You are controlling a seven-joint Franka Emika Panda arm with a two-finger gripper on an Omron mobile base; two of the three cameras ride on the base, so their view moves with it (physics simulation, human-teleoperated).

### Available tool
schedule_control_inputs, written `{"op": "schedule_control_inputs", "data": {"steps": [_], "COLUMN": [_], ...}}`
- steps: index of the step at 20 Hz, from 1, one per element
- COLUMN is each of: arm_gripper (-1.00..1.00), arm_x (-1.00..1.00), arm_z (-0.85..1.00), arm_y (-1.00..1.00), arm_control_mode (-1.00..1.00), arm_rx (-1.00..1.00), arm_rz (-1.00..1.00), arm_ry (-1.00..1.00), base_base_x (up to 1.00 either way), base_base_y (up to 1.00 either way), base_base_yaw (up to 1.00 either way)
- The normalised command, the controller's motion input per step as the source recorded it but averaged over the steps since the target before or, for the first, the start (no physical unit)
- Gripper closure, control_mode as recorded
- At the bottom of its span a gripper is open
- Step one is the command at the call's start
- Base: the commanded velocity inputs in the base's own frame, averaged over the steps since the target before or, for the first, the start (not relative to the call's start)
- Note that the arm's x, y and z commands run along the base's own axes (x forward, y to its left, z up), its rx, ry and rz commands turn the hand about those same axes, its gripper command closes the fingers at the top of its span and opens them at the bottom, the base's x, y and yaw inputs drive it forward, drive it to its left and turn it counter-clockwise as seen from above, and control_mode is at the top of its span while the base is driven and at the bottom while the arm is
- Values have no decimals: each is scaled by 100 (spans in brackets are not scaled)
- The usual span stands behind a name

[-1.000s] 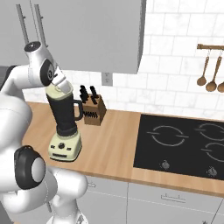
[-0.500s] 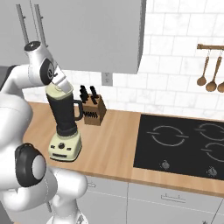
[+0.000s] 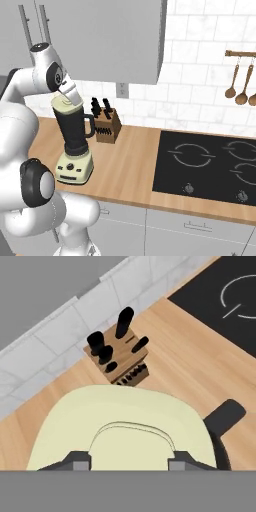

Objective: Close the lid blender by securely placing the lid on top.

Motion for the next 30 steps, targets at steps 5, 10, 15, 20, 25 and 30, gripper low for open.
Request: {"op": "schedule_control_inputs", "data": {"steps": [5,10,15,20,25,30], "arm_gripper": [100,100,100,100,100,100], "arm_x": [-37,-20,1,0,0,0], "arm_z": [0,0,-7,-16,-7,-11], "arm_y": [0,0,0,-2,-7,0], "arm_control_mode": [-100,-100,-100,-100,-100,-100], "arm_rx": [0,0,-1,-1,0,0], "arm_rz": [0,0,0,0,0,0], "arm_ry": [8,8,1,2,2,15], "base_base_x": [0,0,0,0,0,0], "base_base_y": [0,0,0,0,0,0], "base_base_yaw": [0,0,0,0,0,0]}}
